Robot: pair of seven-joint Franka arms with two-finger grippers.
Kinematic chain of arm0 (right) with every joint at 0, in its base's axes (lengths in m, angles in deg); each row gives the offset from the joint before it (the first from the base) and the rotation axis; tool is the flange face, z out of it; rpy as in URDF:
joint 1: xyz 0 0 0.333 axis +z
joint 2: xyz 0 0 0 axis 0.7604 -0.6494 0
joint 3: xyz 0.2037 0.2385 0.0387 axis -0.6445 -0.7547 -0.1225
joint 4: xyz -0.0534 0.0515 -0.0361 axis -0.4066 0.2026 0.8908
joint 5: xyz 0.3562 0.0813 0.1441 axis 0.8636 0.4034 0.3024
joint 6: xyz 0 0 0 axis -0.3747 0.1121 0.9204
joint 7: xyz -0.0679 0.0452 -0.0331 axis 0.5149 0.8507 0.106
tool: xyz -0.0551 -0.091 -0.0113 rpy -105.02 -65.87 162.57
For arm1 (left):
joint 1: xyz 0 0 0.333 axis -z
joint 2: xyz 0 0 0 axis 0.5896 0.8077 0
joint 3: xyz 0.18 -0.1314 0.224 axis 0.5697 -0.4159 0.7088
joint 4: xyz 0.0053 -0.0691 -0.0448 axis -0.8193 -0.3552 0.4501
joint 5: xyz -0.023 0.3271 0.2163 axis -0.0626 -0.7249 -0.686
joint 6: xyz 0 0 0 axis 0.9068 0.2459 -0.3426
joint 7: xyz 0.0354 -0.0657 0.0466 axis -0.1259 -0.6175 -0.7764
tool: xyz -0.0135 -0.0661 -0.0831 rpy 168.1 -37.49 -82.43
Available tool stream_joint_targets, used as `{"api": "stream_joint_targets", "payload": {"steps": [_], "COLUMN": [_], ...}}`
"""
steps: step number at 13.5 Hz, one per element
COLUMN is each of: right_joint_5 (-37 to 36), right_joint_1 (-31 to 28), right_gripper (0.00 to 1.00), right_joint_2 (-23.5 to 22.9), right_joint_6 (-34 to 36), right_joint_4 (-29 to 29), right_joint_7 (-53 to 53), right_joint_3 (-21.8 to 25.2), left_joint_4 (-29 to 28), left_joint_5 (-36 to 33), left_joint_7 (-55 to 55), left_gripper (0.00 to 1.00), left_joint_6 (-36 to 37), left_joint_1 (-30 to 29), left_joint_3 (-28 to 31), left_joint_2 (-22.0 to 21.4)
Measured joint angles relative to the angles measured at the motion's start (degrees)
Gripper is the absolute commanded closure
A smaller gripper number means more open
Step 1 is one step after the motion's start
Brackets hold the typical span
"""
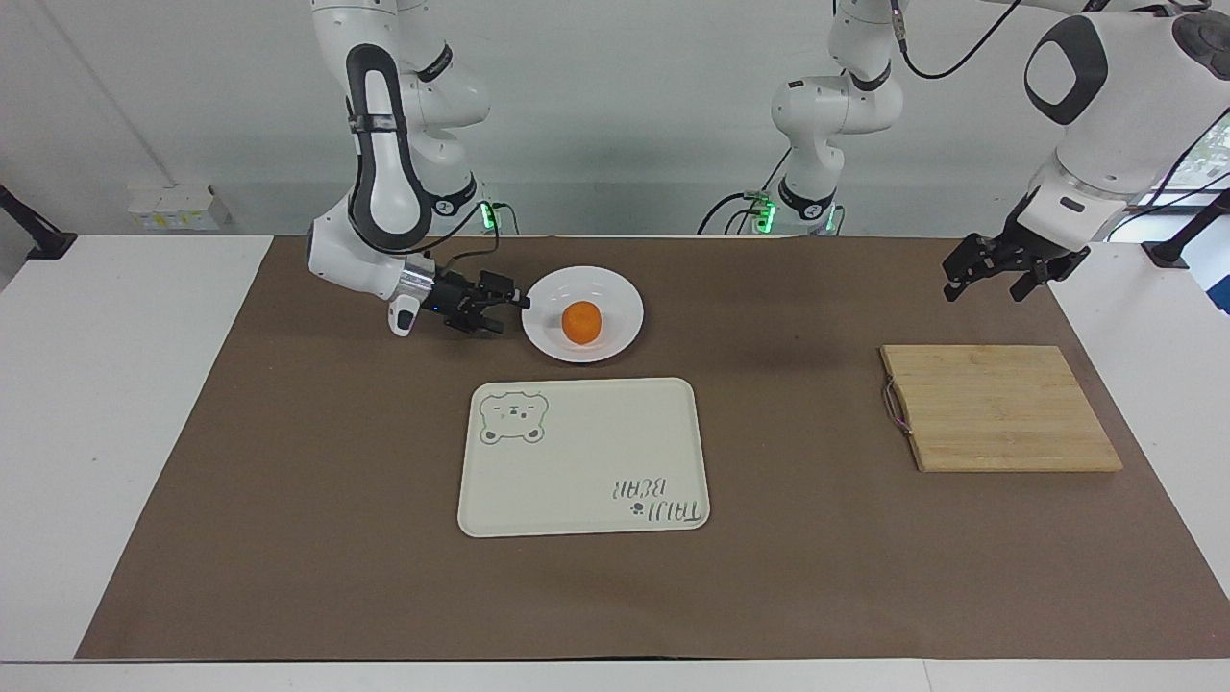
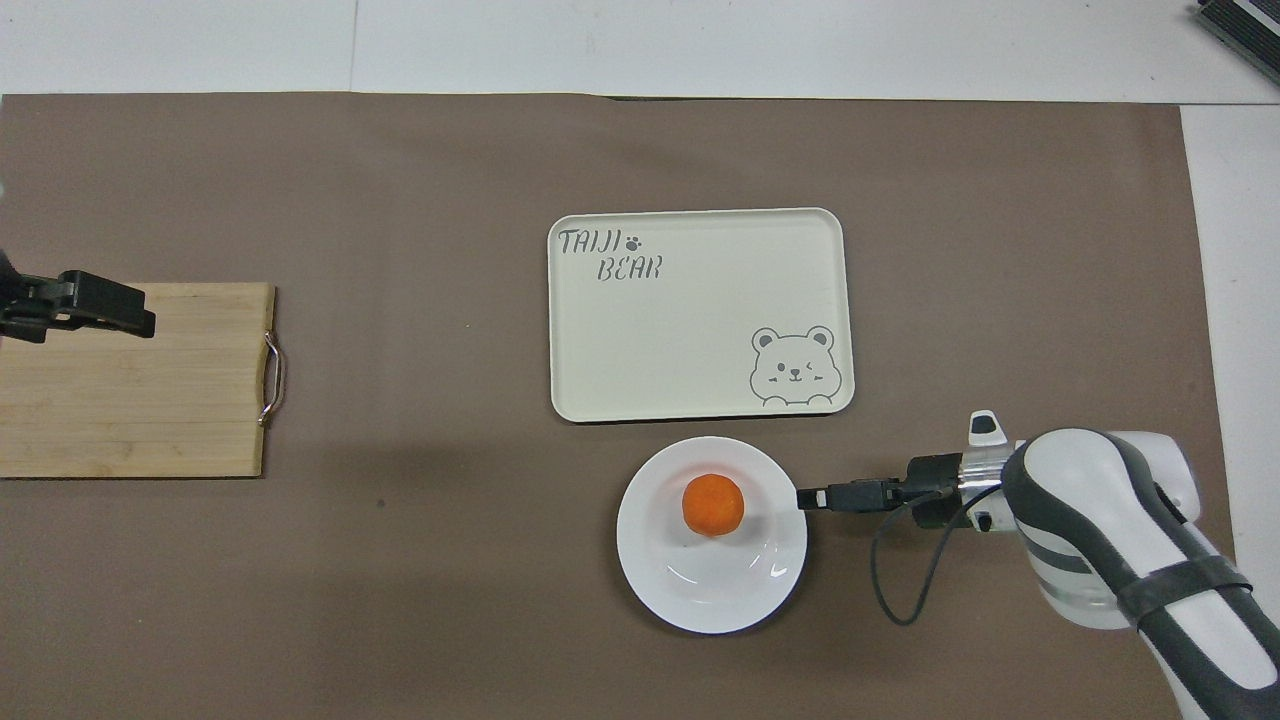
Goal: Place orange and plate with both arms
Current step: 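Return the left gripper to rest while the right gripper hooks the plate rim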
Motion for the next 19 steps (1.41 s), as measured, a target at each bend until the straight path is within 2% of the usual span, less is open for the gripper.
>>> {"api": "stream_joint_targets", "payload": {"steps": [3, 6, 11, 12, 13, 16, 17, 19], "right_joint_5": [2.6, 5.9, 11.0, 11.5, 11.5, 11.5, 11.5, 11.5], "right_joint_1": [0.0, 0.5, 5.1, 5.8, 5.9, 5.9, 5.9, 5.9], "right_gripper": [0.00, 0.00, 0.00, 0.18, 0.42, 0.94, 1.00, 1.00], "right_joint_2": [-2.0, -2.1, -2.1, -2.1, -2.1, -2.1, -2.1, -2.1], "right_joint_6": [0.0, 0.0, -3.0, -3.5, -3.7, -4.1, -4.2, -4.4], "right_joint_4": [1.3, 2.5, 2.8, 2.8, 2.8, 3.1, 3.2, 3.4], "right_joint_7": [2.7, 2.8, 2.8, 2.8, 2.9, 3.1, 3.1, 3.1], "right_joint_3": [0.0, 0.0, 0.0, 0.0, 0.0, 0.1, 0.1, 0.2], "left_joint_4": [-0.9, -1.7, -1.9, -1.9, -1.9, -1.9, -2.0, -2.0], "left_joint_5": [0.0, 0.0, -1.2, -1.2, -1.2, -1.2, -1.2, -1.2], "left_joint_7": [-1.3, -1.3, -1.2, -1.2, -1.2, -0.6, -0.5, -0.5], "left_gripper": [0.00, 0.00, 0.00, 0.00, 0.00, 0.00, 0.00, 0.00], "left_joint_6": [2.1, 2.3, 2.3, 2.2, 2.1, 2.0, 1.9, 1.8], "left_joint_1": [0.0, 0.0, 0.0, 0.0, 0.0, 0.1, 0.1, 0.1], "left_joint_3": [0.0, 0.0, -0.4, -0.4, -0.5, -0.5, -0.5, -0.6], "left_joint_2": [-2.2, -2.8, -2.8, -2.8, -2.8, -2.8, -2.8, -2.8]}}
